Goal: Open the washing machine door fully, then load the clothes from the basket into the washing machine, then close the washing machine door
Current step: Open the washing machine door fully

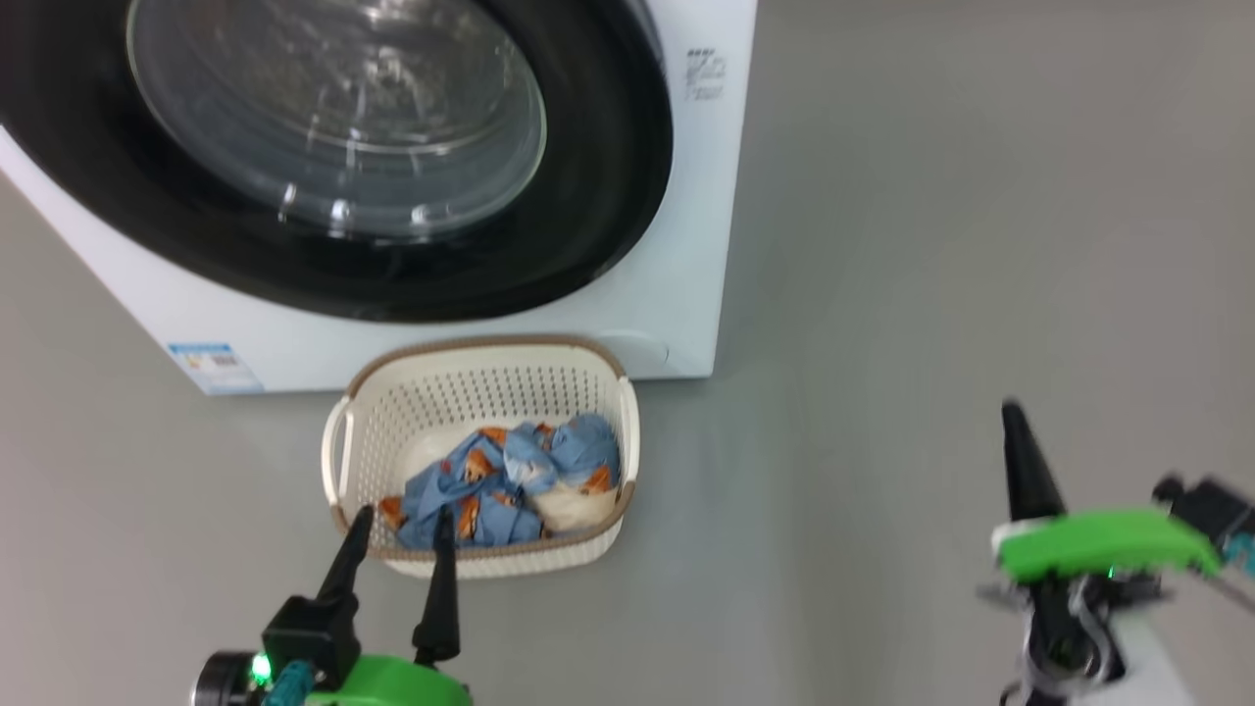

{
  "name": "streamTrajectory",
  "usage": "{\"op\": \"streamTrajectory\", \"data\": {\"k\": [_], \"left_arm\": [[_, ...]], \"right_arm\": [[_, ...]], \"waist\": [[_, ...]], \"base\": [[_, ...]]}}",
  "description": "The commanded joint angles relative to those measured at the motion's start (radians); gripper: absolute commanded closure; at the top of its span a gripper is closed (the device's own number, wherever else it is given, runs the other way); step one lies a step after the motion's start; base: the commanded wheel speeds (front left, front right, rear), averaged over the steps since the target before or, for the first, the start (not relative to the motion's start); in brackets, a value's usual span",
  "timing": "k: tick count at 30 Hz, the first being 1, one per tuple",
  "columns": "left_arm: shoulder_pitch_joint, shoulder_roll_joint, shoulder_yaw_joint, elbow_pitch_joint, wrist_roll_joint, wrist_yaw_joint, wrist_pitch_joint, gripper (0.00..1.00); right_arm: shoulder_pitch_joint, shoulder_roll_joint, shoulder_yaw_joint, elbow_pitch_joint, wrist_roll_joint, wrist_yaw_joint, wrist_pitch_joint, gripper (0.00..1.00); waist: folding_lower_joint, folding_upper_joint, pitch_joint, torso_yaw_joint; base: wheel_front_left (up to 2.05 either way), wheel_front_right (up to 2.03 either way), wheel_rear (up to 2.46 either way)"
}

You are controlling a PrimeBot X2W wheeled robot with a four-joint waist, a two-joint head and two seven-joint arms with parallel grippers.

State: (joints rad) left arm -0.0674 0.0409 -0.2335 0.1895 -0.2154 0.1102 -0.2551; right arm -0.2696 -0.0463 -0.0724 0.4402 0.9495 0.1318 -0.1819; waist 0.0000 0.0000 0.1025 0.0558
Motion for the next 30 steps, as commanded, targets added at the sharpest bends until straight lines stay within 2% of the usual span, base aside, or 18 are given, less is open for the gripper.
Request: {"op": "streamTrajectory", "data": {"k": [1,7,13,18,25,30], "left_arm": [[-0.048,0.009,0.020,-0.034,-0.005,0.007,-0.007,0.00],[-0.103,0.009,-0.034,-0.055,-0.020,0.020,-0.007,0.00],[-0.155,0.009,-0.089,-0.070,-0.047,0.043,-0.007,0.00],[-0.196,0.009,-0.131,-0.081,-0.071,0.063,-0.007,0.00],[-0.257,0.009,-0.198,-0.093,-0.101,0.089,-0.007,0.00],[-0.276,0.009,-0.221,-0.102,-0.126,0.104,-0.007,0.00]], "right_arm": [[-0.063,-0.018,0.020,-0.029,0.037,-0.001,0.026,1.00],[-0.208,-0.106,0.009,-0.053,0.174,-0.001,0.167,1.00],[-0.362,-0.195,0.026,-0.073,0.256,-0.001,0.319,1.00],[-0.497,-0.246,0.047,-0.074,0.309,-0.001,0.438,1.00],[-0.683,-0.272,0.073,-0.048,0.373,-0.001,0.562,1.00],[-0.787,-0.273,0.106,0.023,0.383,-0.001,0.631,1.00]], "waist": [[0.0000,0.0000,0.055,0.028],[0.0000,0.0000,0.147,0.072],[0.0000,0.0000,0.240,0.118],[0.0000,0.0000,0.314,0.150],[0.0000,0.0000,0.393,0.190],[0.0000,0.0000,0.421,0.209]], "base": [[0.00,0.00,0.00],[0.00,0.00,0.00],[0.00,0.00,0.00],[0.00,0.00,0.00],[0.00,0.00,0.00],[0.00,0.00,0.00]]}}
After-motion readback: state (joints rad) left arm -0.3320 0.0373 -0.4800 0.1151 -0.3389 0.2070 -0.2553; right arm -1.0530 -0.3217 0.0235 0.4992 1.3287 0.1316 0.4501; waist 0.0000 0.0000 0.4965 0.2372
